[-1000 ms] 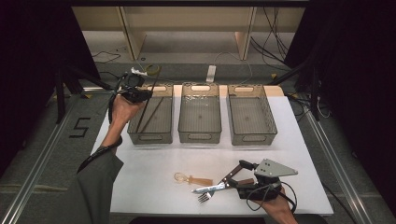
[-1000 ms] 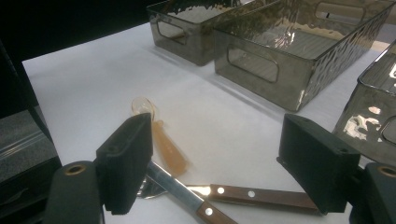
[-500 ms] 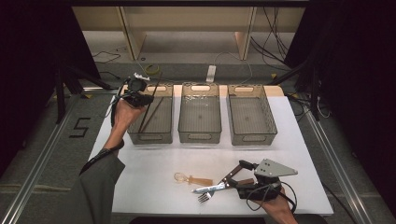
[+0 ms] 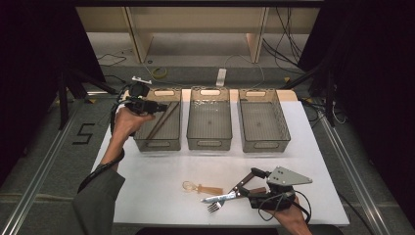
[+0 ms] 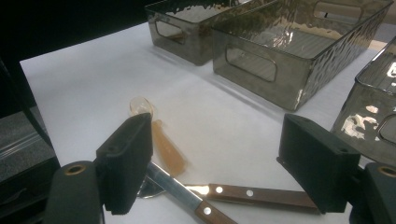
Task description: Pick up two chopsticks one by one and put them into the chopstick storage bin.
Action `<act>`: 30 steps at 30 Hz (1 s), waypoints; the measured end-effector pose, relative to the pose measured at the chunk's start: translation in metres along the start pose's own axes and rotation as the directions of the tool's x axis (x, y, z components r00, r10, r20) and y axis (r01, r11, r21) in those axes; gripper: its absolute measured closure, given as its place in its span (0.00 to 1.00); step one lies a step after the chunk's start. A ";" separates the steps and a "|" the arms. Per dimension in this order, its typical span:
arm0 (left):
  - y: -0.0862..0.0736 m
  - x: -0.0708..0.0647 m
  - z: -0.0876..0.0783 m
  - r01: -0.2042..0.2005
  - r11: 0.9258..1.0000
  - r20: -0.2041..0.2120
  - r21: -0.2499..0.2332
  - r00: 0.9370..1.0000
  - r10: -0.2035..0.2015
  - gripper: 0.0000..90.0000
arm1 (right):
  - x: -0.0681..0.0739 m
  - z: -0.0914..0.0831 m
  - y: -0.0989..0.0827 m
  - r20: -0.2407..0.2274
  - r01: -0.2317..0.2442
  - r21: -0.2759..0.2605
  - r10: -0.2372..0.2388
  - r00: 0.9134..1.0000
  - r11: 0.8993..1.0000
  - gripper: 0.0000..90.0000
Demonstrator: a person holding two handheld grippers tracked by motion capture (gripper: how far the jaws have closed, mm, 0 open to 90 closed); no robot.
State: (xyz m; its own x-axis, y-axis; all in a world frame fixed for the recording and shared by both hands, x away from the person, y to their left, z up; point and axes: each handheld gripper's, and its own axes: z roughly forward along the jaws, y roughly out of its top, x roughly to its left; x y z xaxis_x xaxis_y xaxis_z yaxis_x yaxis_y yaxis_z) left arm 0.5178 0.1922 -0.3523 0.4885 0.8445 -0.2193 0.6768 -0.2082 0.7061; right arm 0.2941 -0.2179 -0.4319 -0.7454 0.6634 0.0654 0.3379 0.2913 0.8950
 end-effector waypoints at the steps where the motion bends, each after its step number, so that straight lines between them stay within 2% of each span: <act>1: -0.003 -0.004 -0.003 -0.006 1.000 0.022 -0.001 1.000 0.006 0.46 | 0.000 0.000 0.000 0.000 0.002 0.001 -0.002 1.000 1.000 0.30; 3: -0.010 -0.012 -0.009 -0.032 0.999 0.048 -0.014 0.998 0.032 0.41 | 0.000 0.000 0.000 0.003 -0.001 -0.002 0.001 1.000 1.000 0.30; 5: -0.018 -0.018 -0.014 -0.032 0.999 0.082 -0.032 0.996 0.035 0.38 | -0.001 -0.001 0.000 0.005 -0.002 -0.002 0.002 1.000 1.000 0.30; 9: -0.037 -0.029 -0.021 -0.040 0.998 0.117 -0.042 0.992 0.045 0.32 | -0.002 -0.001 0.000 0.009 -0.003 0.001 0.003 1.000 1.000 0.30; 12: -0.045 -0.035 -0.022 -0.065 0.998 0.107 -0.016 0.992 0.066 0.30 | -0.001 -0.001 0.001 0.006 -0.003 -0.002 0.003 1.000 1.000 0.30; 17: -0.055 -0.047 -0.025 -0.100 0.995 0.110 0.001 0.989 0.099 0.27 | 0.000 -0.001 0.001 0.000 0.001 -0.002 -0.001 1.000 1.000 0.30; 23: -0.063 -0.066 -0.026 -0.174 0.985 0.128 0.019 0.977 0.170 0.24 | 0.000 0.000 0.000 -0.008 0.005 0.006 -0.005 1.000 1.000 0.30; 28: -0.070 -0.079 -0.023 -0.214 0.976 0.143 0.042 0.968 0.206 0.23 | 0.000 0.000 0.000 -0.010 0.004 0.007 -0.004 1.000 1.000 0.30; 30: -0.074 -0.082 -0.022 -0.217 0.975 0.144 0.042 0.967 0.209 0.22 | -0.001 0.000 0.000 -0.009 0.002 0.005 -0.002 1.000 1.000 0.30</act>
State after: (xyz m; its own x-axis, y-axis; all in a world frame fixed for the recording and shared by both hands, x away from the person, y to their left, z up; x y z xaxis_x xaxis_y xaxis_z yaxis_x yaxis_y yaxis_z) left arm 0.4160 0.1491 -0.3718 0.6929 0.7027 -0.1615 0.5776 -0.4069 0.7076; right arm 0.2949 -0.2182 -0.4321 -0.7513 0.6565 0.0677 0.3394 0.2963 0.8928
